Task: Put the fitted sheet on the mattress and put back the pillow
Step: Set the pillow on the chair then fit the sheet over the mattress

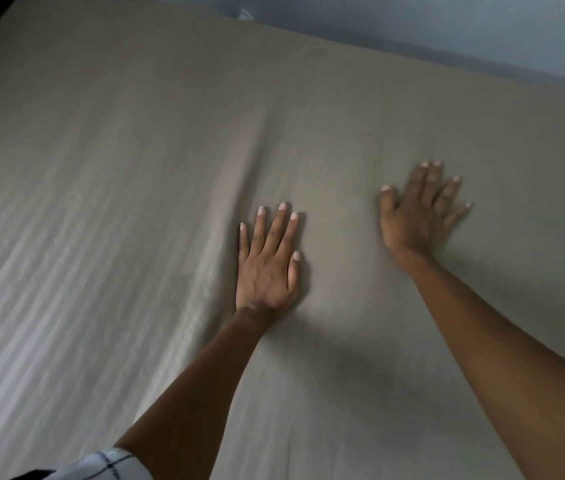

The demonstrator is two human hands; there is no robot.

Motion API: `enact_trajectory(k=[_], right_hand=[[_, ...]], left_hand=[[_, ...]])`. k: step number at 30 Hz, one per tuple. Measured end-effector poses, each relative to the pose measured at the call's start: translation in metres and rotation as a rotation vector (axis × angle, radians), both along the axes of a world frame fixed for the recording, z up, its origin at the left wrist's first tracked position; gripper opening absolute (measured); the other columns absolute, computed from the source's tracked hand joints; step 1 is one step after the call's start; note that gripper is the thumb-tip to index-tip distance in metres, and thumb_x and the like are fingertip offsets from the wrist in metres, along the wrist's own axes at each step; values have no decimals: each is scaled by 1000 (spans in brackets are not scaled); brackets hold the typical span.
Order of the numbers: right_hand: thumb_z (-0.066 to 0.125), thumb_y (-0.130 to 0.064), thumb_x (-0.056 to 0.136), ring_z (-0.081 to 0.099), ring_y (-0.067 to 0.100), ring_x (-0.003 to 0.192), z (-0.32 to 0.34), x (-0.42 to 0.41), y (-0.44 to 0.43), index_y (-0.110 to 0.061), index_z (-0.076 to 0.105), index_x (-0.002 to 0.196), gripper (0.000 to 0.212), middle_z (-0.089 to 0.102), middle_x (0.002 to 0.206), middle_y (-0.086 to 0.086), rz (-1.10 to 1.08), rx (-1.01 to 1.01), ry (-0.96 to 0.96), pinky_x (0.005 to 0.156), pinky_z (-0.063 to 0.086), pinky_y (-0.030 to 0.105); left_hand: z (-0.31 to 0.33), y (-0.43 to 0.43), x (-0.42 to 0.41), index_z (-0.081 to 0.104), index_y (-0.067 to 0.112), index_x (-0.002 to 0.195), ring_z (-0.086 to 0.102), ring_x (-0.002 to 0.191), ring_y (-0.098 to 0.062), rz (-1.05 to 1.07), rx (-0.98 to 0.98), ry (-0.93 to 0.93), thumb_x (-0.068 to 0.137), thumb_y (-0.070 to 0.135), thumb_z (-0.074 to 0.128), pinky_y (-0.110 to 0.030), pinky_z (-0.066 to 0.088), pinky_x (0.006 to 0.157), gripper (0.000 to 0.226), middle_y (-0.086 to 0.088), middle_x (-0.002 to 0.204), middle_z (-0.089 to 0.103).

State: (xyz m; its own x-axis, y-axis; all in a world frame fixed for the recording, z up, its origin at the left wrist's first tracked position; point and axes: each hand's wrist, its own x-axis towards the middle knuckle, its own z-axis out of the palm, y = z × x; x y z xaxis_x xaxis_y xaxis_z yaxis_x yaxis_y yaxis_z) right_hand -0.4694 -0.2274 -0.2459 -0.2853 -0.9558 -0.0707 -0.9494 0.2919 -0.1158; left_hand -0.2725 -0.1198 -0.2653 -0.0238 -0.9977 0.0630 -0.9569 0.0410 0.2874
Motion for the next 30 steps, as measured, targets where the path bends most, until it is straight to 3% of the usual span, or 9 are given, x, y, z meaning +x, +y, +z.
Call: enact_trajectory(k=[5,9,13,15,20,23,25,27,30], right_hand=[[14,-50,97,-14,32,145,-1,113,38,-31,-2,151,59,-9,159,-7,396,22,65,111,-8,63],[16,-45,100,-15,30,145,0,133,64,-26,-3,151,58,-11,159,-6,498,88,67,113,-8,59],[24,-42,101,-10,19,146,17,127,77,-21,4,152,58,-6,159,-4,525,215,-301,115,-7,48],[19,-48,97,1,23,147,26,99,101,-16,13,151,63,5,159,2,504,133,-406,115,2,48],[27,-49,92,32,34,138,-3,24,214,-8,44,140,65,35,150,10,383,-33,-48,110,21,56],[36,-51,87,25,36,141,-5,65,254,-19,38,143,65,33,152,6,363,40,-70,110,11,63],[42,-47,88,28,40,139,-5,111,273,-15,36,144,64,35,150,9,450,97,-147,107,14,68],[49,-42,91,22,46,139,-2,151,284,-7,27,147,70,25,152,21,446,191,-170,104,18,71],[32,-61,93,-29,44,133,7,166,289,-20,-25,142,85,-30,146,24,552,402,-30,109,0,67]], left_hand=[[11,1,9,21,9,148,4,145,-19,-10,46,171,93,30,17,-36,-2,119,60,-4,157,18],[12,28,36,23,8,148,17,144,-19,-42,53,16,94,28,19,-33,6,118,57,-6,155,24],[11,51,61,22,17,149,17,145,-23,-95,61,-106,96,34,20,-37,5,116,55,0,156,22],[14,55,68,22,21,149,16,145,-25,-124,68,-136,97,38,20,-36,2,116,55,1,156,20],[16,64,67,22,25,149,13,145,-27,-101,105,-128,94,44,18,-40,5,117,58,0,157,18],[21,81,52,26,18,148,8,145,-27,-47,99,0,92,45,18,-42,2,116,62,-4,157,17],[28,99,35,28,13,147,10,144,-27,-87,97,69,92,44,22,-45,6,117,63,-7,155,20],[36,120,13,30,14,146,15,142,-31,-249,89,28,92,42,27,-52,15,115,61,-7,154,21],[37,146,-10,8,32,150,-6,145,-26,-509,231,-116,94,52,17,-45,-3,117,60,1,158,-4]])
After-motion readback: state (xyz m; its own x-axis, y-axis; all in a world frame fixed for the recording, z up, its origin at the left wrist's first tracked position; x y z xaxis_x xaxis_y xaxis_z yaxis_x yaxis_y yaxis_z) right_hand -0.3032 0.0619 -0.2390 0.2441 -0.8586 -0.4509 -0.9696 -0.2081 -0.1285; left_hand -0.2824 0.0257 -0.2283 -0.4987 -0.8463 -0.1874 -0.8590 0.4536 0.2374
